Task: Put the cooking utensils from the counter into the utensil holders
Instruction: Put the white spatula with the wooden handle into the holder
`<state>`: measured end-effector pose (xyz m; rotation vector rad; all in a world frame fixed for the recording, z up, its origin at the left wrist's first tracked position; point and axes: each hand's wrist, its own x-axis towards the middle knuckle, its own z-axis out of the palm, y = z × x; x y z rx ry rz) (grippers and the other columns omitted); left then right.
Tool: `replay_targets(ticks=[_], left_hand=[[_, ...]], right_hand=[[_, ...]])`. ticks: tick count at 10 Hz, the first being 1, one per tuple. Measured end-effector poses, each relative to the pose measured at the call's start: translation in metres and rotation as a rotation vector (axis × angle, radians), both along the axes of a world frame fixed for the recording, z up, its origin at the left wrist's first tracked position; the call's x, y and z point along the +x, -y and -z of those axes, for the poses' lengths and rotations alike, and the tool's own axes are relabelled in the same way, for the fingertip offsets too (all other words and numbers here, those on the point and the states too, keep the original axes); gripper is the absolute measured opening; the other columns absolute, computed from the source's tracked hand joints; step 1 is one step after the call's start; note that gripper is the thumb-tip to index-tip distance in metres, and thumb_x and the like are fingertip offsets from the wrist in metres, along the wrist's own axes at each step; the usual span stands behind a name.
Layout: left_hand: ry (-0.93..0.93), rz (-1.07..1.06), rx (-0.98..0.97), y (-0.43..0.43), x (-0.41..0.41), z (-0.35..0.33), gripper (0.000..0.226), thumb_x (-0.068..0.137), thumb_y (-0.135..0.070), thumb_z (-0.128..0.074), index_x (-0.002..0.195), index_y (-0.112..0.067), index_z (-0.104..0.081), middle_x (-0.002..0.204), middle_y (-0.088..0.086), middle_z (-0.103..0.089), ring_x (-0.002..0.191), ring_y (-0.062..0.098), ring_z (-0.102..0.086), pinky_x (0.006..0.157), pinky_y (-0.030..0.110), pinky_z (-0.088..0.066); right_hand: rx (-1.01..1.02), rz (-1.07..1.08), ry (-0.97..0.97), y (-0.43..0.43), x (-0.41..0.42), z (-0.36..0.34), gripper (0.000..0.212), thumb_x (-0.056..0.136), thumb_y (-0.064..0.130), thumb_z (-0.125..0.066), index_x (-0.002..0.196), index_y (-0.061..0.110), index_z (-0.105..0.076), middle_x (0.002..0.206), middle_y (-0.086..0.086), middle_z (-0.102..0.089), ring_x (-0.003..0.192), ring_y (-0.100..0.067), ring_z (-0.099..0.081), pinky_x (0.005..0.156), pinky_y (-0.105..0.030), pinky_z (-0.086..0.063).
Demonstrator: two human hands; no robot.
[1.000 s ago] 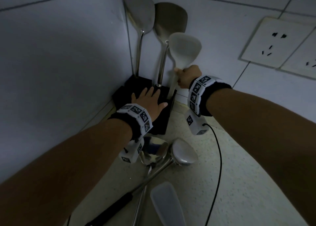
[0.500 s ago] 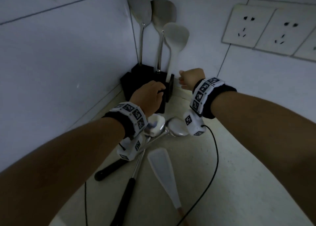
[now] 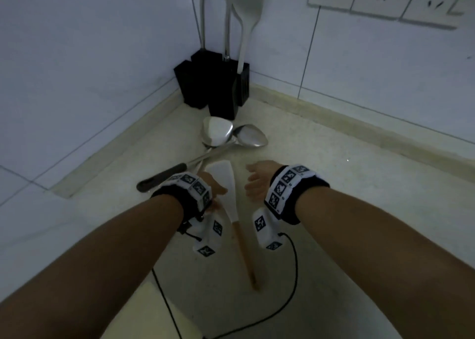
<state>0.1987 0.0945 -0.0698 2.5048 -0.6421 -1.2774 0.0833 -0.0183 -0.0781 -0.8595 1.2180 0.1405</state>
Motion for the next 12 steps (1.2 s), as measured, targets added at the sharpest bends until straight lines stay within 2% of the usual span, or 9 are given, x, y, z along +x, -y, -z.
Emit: replay_targets(ticks=[1,3,4,6,7,8,9,10,12], left_hand=[[-0.039,-0.157,-0.061,-0.01,-0.006,0.011,0.046,0.082,-0.021,-0.069,0.117,0.004,-0.055,0.12,0.023,-0.064,0.106,0.033,-0.065,0.093,0.044,-0.054],[-0.153,-0.229,-0.115,-0.003,-0.006,0.002,0.029,0.083,-0.012,-0.067,0.109,0.002,-0.062,0.103,0.016,-0.067,0.081,0.026,-0.064,0.083,0.033,-0.054],[-0.219,-0.301,-0.297,0.005,0.004,-0.016,0.018,0.081,-0.012,-0.07,0.098,-0.007,-0.067,0.08,0.007,-0.067,0.07,0.018,-0.064,0.054,0.019,-0.056],[-0.286,-0.385,-0.591,0.027,0.042,-0.064,0.014,0.09,-0.014,-0.06,0.077,-0.012,-0.064,0.079,0.005,-0.068,0.063,0.013,-0.067,0.053,0.022,-0.055],[-0.205,-0.349,-0.642,0.043,0.073,-0.085,0.015,0.093,-0.014,-0.053,0.082,-0.011,-0.063,0.084,0.007,-0.066,0.069,0.014,-0.061,0.061,0.023,-0.051],[-0.02,-0.24,-0.622,0.063,0.11,-0.098,0.016,0.094,-0.014,-0.05,0.102,-0.004,-0.062,0.099,0.014,-0.062,0.076,0.021,-0.06,0.065,0.027,-0.047],[0.332,0.128,-0.407,0.085,0.155,-0.098,0.033,0.097,-0.018,-0.044,0.122,0.0,-0.057,0.126,0.02,-0.059,0.115,0.034,-0.055,0.095,0.037,-0.044],[0.519,0.401,-0.271,0.112,0.204,-0.09,0.043,0.099,-0.027,-0.039,0.133,-0.003,-0.045,0.143,0.019,-0.042,0.128,0.033,-0.043,0.107,0.037,-0.034],[0.593,0.681,-0.259,0.151,0.266,-0.07,0.057,0.098,-0.029,-0.04,0.147,-0.01,-0.019,0.156,0.015,-0.019,0.142,0.03,-0.024,0.115,0.037,-0.024]], right_hand=[[0.074,-0.186,0.031,-0.023,0.002,0.013,0.039,0.095,0.036,-0.05,0.087,-0.002,-0.054,0.08,-0.014,-0.06,0.069,-0.027,-0.059,0.075,-0.038,-0.052],[-0.097,-0.265,0.104,-0.028,0.01,0.005,0.043,0.091,0.018,-0.059,0.129,-0.002,-0.051,0.131,-0.021,-0.057,0.117,-0.034,-0.06,0.076,-0.039,-0.056],[-0.109,-0.218,0.191,-0.015,0.017,-0.011,0.043,0.092,0.013,-0.055,0.132,0.0,-0.048,0.135,-0.02,-0.054,0.115,-0.031,-0.06,0.067,-0.033,-0.054],[-0.229,-0.04,0.371,0.035,0.041,-0.079,0.021,0.093,0.013,-0.057,0.111,0.001,-0.059,0.084,-0.008,-0.064,0.072,-0.021,-0.062,0.055,-0.034,-0.057],[-0.347,0.039,0.486,0.062,0.063,-0.126,0.015,0.094,0.01,-0.054,0.107,0.001,-0.055,0.085,-0.01,-0.063,0.073,-0.021,-0.062,0.058,-0.035,-0.058],[-0.471,0.109,0.589,0.086,0.096,-0.175,0.014,0.093,0.008,-0.056,0.107,0.003,-0.056,0.089,-0.01,-0.064,0.074,-0.02,-0.063,0.06,-0.034,-0.06],[-0.638,0.181,0.644,0.112,0.133,-0.215,0.002,0.092,0.006,-0.057,0.09,0.007,-0.057,0.089,-0.011,-0.063,0.077,-0.023,-0.063,0.076,-0.042,-0.06],[-0.843,0.203,0.654,0.134,0.176,-0.241,0.009,0.093,0.007,-0.055,0.085,0.009,-0.057,0.082,-0.007,-0.064,0.072,-0.02,-0.064,0.061,-0.029,-0.061],[-0.974,0.101,0.588,0.153,0.266,-0.23,0.03,0.096,0.007,-0.05,0.124,-0.003,-0.055,0.11,-0.018,-0.062,0.097,-0.027,-0.061,0.088,-0.041,-0.056]])
